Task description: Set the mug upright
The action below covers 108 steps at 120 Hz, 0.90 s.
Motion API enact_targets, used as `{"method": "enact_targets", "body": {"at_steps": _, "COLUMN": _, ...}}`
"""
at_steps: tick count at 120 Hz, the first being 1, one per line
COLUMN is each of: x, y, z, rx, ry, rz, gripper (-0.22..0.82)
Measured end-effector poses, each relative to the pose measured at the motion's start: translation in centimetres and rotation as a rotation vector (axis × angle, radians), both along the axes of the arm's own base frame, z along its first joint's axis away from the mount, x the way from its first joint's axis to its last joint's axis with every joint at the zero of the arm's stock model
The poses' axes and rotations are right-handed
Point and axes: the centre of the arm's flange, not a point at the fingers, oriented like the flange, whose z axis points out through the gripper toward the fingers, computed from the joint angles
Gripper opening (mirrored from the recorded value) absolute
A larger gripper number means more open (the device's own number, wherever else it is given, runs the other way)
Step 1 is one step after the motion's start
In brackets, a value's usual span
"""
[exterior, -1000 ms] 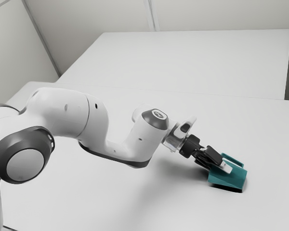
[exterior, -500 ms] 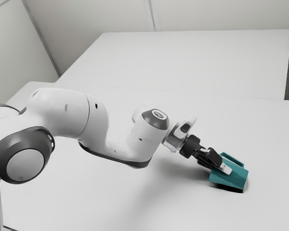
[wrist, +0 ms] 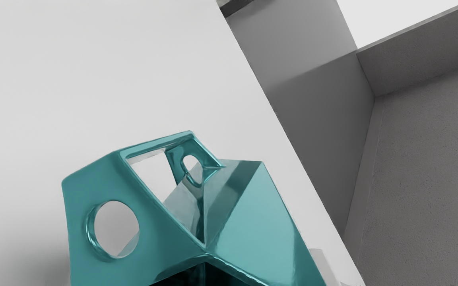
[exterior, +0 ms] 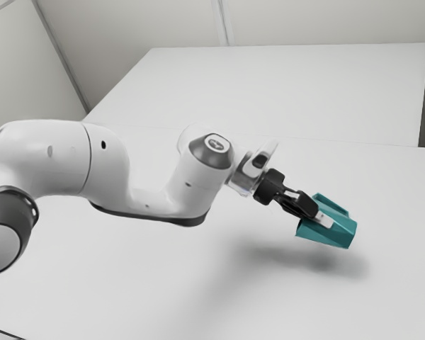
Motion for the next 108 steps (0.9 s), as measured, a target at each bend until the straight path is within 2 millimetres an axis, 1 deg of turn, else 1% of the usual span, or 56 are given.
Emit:
{"method": "enact_targets", "body": {"at_steps": 9, "x": -0.1, "y": 1.3, "z": 2.6, "rx": 0.061, "ry": -0.073, "rz": -0.020, "gripper": -0.18}}
{"method": "enact_targets", "body": {"at_steps": 16, "x": -0.5, "y": 2.5, "z": 4.2, "rx": 0.120, "ry": -0.125, "rz": -0.035, "gripper": -0.18}}
{"method": "enact_targets", "body": {"at_steps": 30, "x": -1.7, "y": 5.7, "z": 7.4, "rx": 0.269, "ry": -0.229, "rz": -0.062, "gripper": -0.18}}
{"method": "enact_targets", "body": {"at_steps": 51, "x": -3.3, "y": 10.8, "z": 10.3, "rx": 0.523, "ry": -0.346, "rz": -0.079, "gripper": -0.18}}
{"method": "enact_targets", "body": {"at_steps": 66, "x": -3.8, "y": 14.6, "z": 11.1, "rx": 0.695, "ry": -0.371, "rz": -0.059, "gripper": -0.18}}
{"method": "enact_targets", "body": {"at_steps": 74, "x": -4.2, "y": 16.0, "z": 11.4, "rx": 0.765, "ry": -0.365, "rz": -0.047, "gripper": -0.18}}
{"method": "enact_targets", "body": {"at_steps": 90, "x": -4.6, "y": 19.6, "z": 10.5, "rx": 0.865, "ry": -0.295, "rz": 0.003, "gripper": -0.18}}
{"method": "enact_targets", "body": {"at_steps": 108, "x": -4.8, "y": 21.9, "z": 9.7, "rx": 0.959, "ry": -0.221, "rz": 0.037, "gripper": -0.18}}
